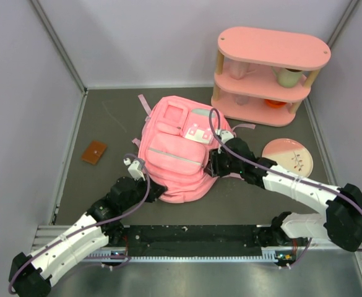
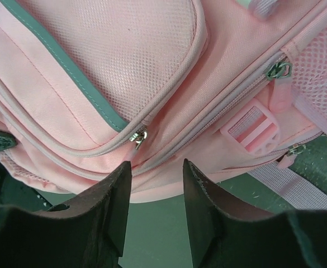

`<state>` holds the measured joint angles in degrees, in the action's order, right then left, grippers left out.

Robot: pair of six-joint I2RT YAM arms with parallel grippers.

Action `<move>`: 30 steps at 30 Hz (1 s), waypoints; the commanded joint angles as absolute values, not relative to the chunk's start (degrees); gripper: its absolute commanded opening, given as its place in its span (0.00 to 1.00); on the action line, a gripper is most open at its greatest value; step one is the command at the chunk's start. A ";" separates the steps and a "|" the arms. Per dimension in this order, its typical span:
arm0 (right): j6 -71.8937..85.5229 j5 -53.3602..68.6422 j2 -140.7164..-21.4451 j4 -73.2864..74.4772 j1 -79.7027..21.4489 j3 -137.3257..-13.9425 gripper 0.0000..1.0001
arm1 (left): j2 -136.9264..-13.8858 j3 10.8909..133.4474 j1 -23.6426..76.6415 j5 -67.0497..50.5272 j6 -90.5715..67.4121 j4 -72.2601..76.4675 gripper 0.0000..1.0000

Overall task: Pack the student bag
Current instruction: Unzip the student bag at the center of the board.

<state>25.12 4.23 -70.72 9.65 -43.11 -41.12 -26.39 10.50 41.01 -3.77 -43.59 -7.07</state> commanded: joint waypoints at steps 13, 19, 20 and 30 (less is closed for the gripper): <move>27.95 3.17 -74.35 0.97 -45.70 -42.01 0.41 | -25.93 13.10 41.57 -5.18 -43.51 -1.14 0.00; 27.07 1.07 -77.87 0.88 -47.63 -42.89 0.34 | -25.66 13.10 41.57 -5.27 -43.68 -1.14 0.00; 26.46 0.53 -78.05 1.23 -48.94 -43.33 0.29 | -25.58 13.01 41.57 -5.27 -43.68 -1.06 0.00; 22.49 -9.40 -83.58 6.07 -55.63 -48.08 0.29 | -26.98 13.01 41.66 -5.89 -43.68 -0.53 0.00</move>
